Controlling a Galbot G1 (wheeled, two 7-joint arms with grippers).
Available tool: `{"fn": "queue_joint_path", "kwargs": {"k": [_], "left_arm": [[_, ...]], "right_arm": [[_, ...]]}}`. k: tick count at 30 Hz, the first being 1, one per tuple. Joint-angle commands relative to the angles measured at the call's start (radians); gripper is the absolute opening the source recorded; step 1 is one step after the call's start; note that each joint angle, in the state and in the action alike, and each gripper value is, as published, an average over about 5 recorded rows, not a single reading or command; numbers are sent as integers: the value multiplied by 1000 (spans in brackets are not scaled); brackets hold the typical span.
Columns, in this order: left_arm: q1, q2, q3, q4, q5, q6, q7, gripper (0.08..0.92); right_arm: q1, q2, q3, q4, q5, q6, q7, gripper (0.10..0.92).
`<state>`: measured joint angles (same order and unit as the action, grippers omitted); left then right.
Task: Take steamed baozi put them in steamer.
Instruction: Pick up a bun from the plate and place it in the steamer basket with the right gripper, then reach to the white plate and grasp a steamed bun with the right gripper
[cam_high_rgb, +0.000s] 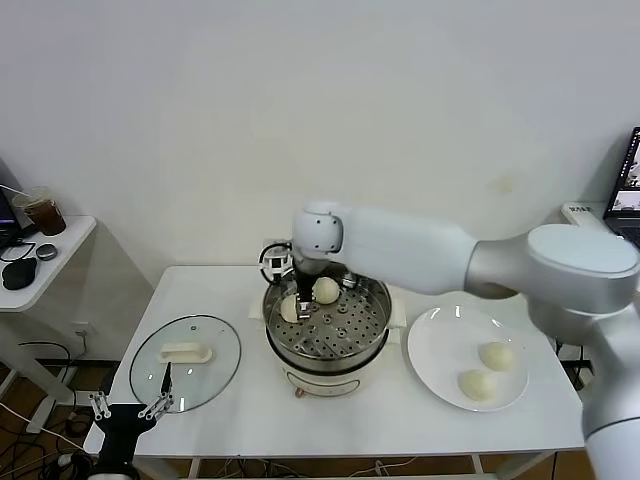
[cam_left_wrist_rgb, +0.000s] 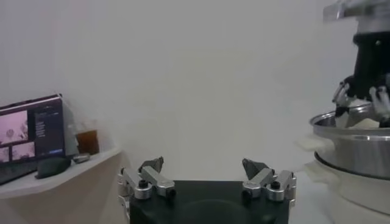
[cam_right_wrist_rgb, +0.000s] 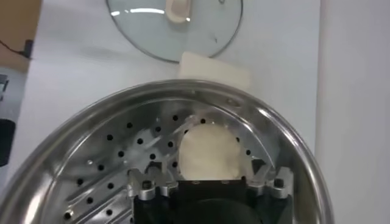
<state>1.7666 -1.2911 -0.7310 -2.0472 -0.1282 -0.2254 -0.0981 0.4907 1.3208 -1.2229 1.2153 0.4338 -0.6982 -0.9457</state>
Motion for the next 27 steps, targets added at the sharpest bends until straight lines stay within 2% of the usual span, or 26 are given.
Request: {"fn": "queue_joint_path", "kwargs": {"k": [1,6,13,20,27], "left_arm": [[-5,5,3,0,-3,1,2,823],[-9,9,9,-4,-3,2,3,823],[-13,13,21,0,0,2,4,823],[-18,9,32,3,4,5,6,823],[-16,4,33,10,8,5,7,823]], "right_arm": [[178,-270,8,214,-51,107,-242,821],[217,-520,-11,351,-169,258,-385,823],[138,-844,-11,456,-361,417,-421,823],[-67,-967,73,479,-480,448,-382,823],[-406,-1024,301,440,-572,466,-318,823]]}}
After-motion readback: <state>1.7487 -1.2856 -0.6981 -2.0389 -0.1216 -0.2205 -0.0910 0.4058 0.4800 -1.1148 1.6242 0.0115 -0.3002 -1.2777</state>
